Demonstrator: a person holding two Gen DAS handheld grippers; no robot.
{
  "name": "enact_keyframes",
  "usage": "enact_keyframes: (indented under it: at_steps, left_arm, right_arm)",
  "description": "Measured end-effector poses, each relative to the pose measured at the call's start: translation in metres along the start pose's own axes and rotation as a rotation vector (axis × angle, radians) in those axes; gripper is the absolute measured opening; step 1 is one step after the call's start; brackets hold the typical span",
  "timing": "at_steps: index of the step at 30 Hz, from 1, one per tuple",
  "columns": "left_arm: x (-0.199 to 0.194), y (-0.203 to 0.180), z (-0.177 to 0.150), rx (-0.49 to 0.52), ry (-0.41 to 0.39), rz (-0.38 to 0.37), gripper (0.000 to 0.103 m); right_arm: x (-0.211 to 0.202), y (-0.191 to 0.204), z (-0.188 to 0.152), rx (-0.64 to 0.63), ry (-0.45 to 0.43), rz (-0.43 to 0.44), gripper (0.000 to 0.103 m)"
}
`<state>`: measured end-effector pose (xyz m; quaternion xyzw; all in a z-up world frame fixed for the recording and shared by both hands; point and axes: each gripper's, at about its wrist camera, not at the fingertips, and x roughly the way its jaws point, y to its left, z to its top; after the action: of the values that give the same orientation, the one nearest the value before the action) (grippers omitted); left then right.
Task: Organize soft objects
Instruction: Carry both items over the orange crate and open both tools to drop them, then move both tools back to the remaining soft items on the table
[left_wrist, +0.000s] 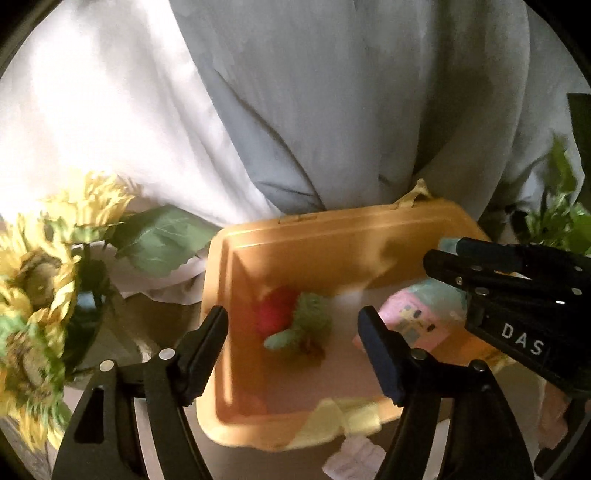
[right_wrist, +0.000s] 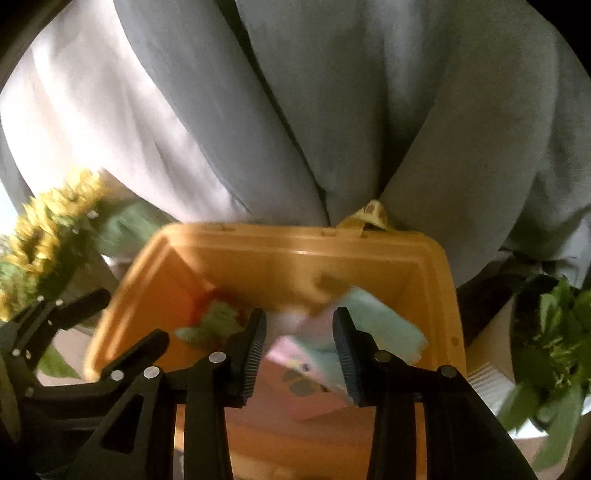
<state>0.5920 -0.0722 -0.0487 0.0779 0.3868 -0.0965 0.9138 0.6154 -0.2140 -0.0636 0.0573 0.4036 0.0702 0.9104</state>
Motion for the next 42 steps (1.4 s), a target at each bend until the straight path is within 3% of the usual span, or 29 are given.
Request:
enact_keyframes:
  at_steps: [4,6,25,34,42]
  left_arm:
    - [-0.018,0.006,-0.003,-0.032,-0.026,-0.015,0.073]
    - [-0.026,0.009,-0.004,-0.05,-0.042,-0.019,0.076]
    - [-0.074,0.017,-0.005,-0.096,-0.15,0.072,0.079]
    - [-0.115,0.012,-0.021,-0.112,-0.21,0.07,0.079]
    - [-0.148,-0.001,-0.048,-0.099,-0.236,0.057,0.079]
  right_arm:
    - [-0.03,0.009,-0.004,0.014,-0.057,0.023,0.04]
    - [-0.038,0.012,-0.004,0.011,-0.06,0.034,0.046]
    - [-0.08,0.032,0.003,-0.042,-0.129,-0.001,0.046]
    - [-0.123,0.032,-0.017,-0.03,-0.184,-0.034,0.046]
    - [-0.165,0.04,-0.057,-0.052,-0.222,-0.075,0.046]
